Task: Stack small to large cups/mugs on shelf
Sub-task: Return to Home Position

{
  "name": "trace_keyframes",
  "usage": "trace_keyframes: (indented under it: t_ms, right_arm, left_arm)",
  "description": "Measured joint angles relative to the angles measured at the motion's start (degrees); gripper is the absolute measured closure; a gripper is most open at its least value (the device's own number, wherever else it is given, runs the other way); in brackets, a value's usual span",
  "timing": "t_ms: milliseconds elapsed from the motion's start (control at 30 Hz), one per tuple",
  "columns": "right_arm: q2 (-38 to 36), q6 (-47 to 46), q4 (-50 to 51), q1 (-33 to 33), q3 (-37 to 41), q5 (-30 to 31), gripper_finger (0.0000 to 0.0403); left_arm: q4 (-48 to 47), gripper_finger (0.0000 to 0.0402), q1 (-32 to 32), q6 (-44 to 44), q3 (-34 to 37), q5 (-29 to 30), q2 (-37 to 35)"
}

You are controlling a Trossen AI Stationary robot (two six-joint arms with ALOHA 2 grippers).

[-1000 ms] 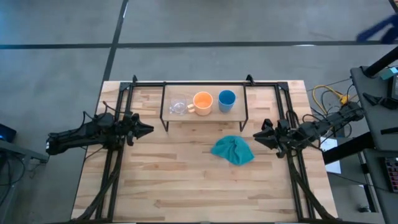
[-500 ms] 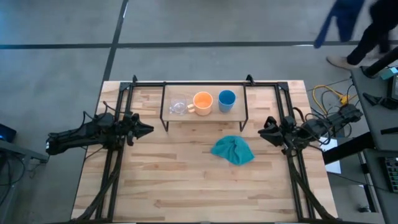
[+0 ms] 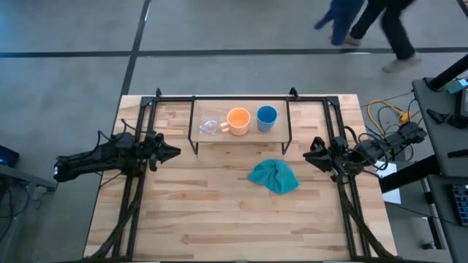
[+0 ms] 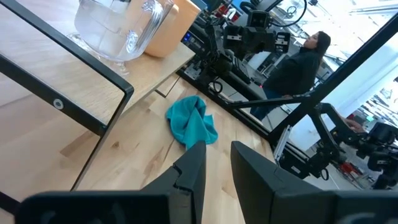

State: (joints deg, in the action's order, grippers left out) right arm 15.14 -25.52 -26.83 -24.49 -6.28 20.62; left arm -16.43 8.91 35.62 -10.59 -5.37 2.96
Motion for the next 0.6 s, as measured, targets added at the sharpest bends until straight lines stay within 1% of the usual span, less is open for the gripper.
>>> trace_keyframes:
  t_ms: [400, 600]
  right_arm:
    - [0.04, 0.0, 0.0, 0.0, 0.0, -0.01, 0.0326]
    - [0.04, -0.01, 0.0, -0.01, 0.0, -0.01, 0.032]
  left_arm:
    - [-0.02, 0.034, 0.01, 0.0, 0.0, 0.02, -0.07]
    - [0.04, 0.034, 0.0, 0.0, 0.0, 0.02, -0.05]
